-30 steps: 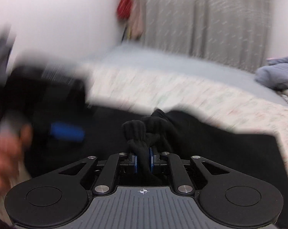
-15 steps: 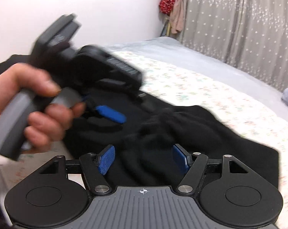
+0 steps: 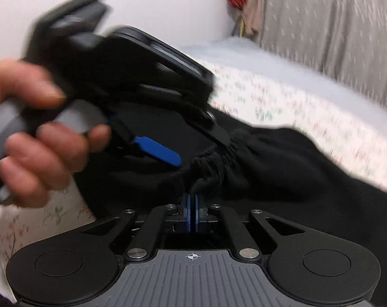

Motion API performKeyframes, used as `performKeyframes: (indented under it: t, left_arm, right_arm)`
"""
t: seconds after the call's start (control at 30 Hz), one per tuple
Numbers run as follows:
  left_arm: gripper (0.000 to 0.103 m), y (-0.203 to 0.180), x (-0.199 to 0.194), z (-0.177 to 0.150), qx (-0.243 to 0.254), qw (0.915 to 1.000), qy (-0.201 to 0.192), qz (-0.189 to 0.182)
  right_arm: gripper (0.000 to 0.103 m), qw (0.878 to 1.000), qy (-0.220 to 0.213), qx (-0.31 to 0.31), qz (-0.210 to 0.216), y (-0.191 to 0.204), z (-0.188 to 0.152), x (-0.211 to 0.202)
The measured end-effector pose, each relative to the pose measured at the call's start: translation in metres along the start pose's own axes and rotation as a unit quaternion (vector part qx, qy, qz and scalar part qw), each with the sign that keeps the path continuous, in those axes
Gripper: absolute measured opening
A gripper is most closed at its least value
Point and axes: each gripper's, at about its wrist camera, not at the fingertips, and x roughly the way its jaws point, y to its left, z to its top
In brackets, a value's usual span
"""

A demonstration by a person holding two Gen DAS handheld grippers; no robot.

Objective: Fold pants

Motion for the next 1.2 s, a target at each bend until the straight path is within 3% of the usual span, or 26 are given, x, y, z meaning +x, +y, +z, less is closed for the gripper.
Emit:
performKeyframes:
  t: [0.17, 0.27, 0.37, 0.47, 0.5, 0.53, 0.63, 0.73, 0.83, 0.87, 0.9, 0.97, 1.0, 1.07, 1.2]
  left_arm:
    - [0.081, -0.008, 0.012, 0.0, 0.025, 0.9996, 0.012, 0.003]
    - [0.081, -0.012, 0.018, 0.0, 0.039, 0.9991, 0.011, 0.015]
    - [0.081, -0.015, 0.022, 0.003, 0.046, 0.9987, 0.012, 0.019]
    - [0.066, -0.023, 0.026, 0.001, 0.078, 0.9958, 0.013, 0.046]
    - [0.047, -0.026, 0.028, 0.0, 0.093, 0.9939, 0.012, 0.057]
    - [0.035, -0.026, 0.03, 0.0, 0.101, 0.9928, 0.014, 0.063]
    - [0.027, -0.023, 0.027, 0.003, 0.094, 0.9936, 0.006, 0.063]
    - [0.026, -0.025, 0.016, 0.007, 0.094, 0.9946, -0.012, 0.042]
    - [0.025, -0.027, 0.005, 0.011, 0.103, 0.9941, -0.024, 0.021]
    - [0.025, -0.026, 0.003, 0.012, 0.102, 0.9943, -0.024, 0.02]
    - [0.025, -0.024, 0.002, 0.013, 0.099, 0.9946, -0.022, 0.02]
    - [0.025, -0.019, 0.001, 0.014, 0.095, 0.9952, -0.016, 0.02]
    - [0.025, -0.018, 0.0, 0.016, 0.095, 0.9951, -0.014, 0.024]
    - [0.025, -0.018, -0.003, 0.019, 0.098, 0.9947, -0.015, 0.026]
    - [0.025, -0.021, -0.028, 0.032, 0.121, 0.9917, -0.04, 0.018]
  right_arm:
    - [0.003, 0.995, 0.023, -0.094, -0.023, 0.027, -0.014, 0.011]
    - [0.007, 0.996, 0.013, -0.083, -0.036, 0.032, -0.015, 0.01]
    - [0.023, 0.996, -0.005, -0.074, -0.056, 0.036, -0.016, 0.004]
    - [0.038, 0.996, -0.009, -0.055, -0.074, 0.035, -0.025, -0.004]
    - [0.039, 0.996, -0.008, -0.045, -0.071, 0.039, -0.025, -0.007]
    - [0.039, 0.997, -0.005, -0.038, -0.069, 0.04, -0.026, -0.004]
    - [0.037, 0.996, -0.01, -0.043, -0.078, 0.05, -0.025, -0.001]
    - [0.036, 0.998, -0.024, -0.015, -0.063, 0.053, -0.017, -0.017]
    - [0.054, 0.997, -0.06, 0.006, -0.057, 0.061, -0.016, -0.04]
    - [0.068, 0.996, -0.061, -0.013, -0.062, 0.067, -0.02, -0.038]
    - [0.068, 0.996, -0.053, -0.037, -0.069, 0.075, -0.024, -0.03]
    - [0.061, 0.992, -0.023, -0.07, -0.099, 0.086, -0.029, -0.012]
    - [0.041, 0.992, -0.022, -0.066, -0.109, 0.087, -0.03, -0.009]
    - [0.014, 0.992, -0.025, -0.022, -0.122, 0.081, -0.027, -0.013]
    - [0.007, 0.993, -0.072, 0.008, -0.091, 0.087, -0.012, -0.037]
